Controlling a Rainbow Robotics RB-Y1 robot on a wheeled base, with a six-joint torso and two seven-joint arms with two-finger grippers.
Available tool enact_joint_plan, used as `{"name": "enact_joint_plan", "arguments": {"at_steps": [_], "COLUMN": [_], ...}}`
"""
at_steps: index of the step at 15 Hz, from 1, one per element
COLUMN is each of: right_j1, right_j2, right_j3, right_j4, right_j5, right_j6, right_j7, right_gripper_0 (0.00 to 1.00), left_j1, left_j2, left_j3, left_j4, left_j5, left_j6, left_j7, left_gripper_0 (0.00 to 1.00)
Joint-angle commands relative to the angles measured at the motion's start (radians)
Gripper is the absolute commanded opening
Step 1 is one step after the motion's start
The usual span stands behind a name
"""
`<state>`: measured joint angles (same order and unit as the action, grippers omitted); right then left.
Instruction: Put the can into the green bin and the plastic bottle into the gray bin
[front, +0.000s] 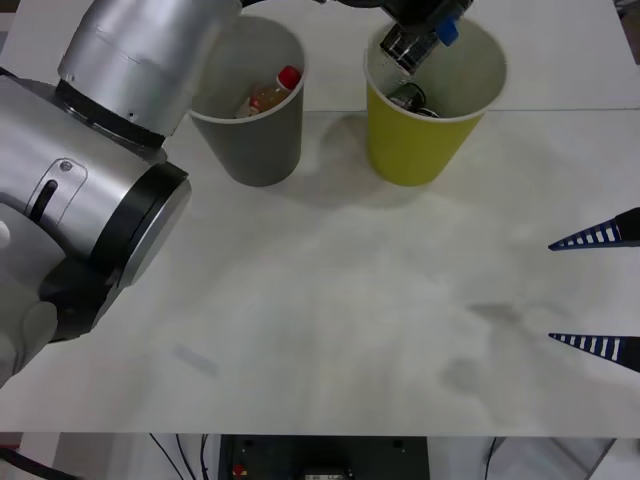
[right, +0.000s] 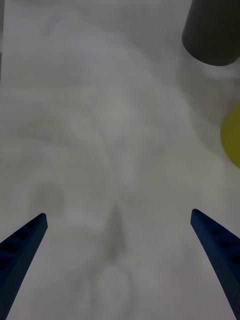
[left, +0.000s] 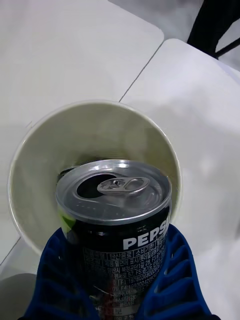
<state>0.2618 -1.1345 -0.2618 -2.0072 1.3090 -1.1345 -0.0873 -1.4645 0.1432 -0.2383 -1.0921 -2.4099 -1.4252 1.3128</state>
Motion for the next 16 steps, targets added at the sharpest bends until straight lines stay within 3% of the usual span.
{"name": "enact_joint_plan", "arguments": {"at_steps": [1, 6, 9, 10, 11, 12, 13, 16], "right_j1": [0.0, 0.0, 0.0, 0.0, 0.0, 0.0, 0.0, 0.0], "right_j2": [0.0, 0.0, 0.0, 0.0, 0.0, 0.0, 0.0, 0.0], "right_j3": [0.0, 0.0, 0.0, 0.0, 0.0, 0.0, 0.0, 0.0], "right_j4": [0.0, 0.0, 0.0, 0.0, 0.0, 0.0, 0.0, 0.0], "right_j5": [0.0, 0.0, 0.0, 0.0, 0.0, 0.0, 0.0, 0.0], "right_j6": [0.0, 0.0, 0.0, 0.0, 0.0, 0.0, 0.0, 0.0], "right_j7": [0.0, 0.0, 0.0, 0.0, 0.0, 0.0, 0.0, 0.0], "right_gripper_0": [1.0, 1.0, 1.0, 1.0, 1.0, 1.0, 1.0, 1.0], "left_j1": [-0.013, -0.013, -0.013, -0.013, -0.013, -0.013, -0.013, -0.013], "left_j2": [-0.011, -0.071, -0.079, -0.079, -0.079, -0.079, -0.079, -0.066], "left_j3": [0.001, 0.001, 0.001, 0.001, 0.001, 0.001, 0.001, 0.001], "left_j4": [0.08, 0.204, 0.212, 0.212, 0.212, 0.212, 0.212, 0.202], "left_j5": [-0.009, -0.014, -0.02, -0.02, -0.02, -0.02, -0.017, 0.005], "left_j6": [0.12, 0.252, 0.259, 0.261, 0.261, 0.261, 0.261, 0.246], "left_j7": [-0.014, -0.066, -0.066, -0.064, -0.066, -0.073, -0.087, -0.087], "left_gripper_0": [0.0, 0.01, 0.01, 0.06, 0.19, 0.72, 1.0, 1.0]}}
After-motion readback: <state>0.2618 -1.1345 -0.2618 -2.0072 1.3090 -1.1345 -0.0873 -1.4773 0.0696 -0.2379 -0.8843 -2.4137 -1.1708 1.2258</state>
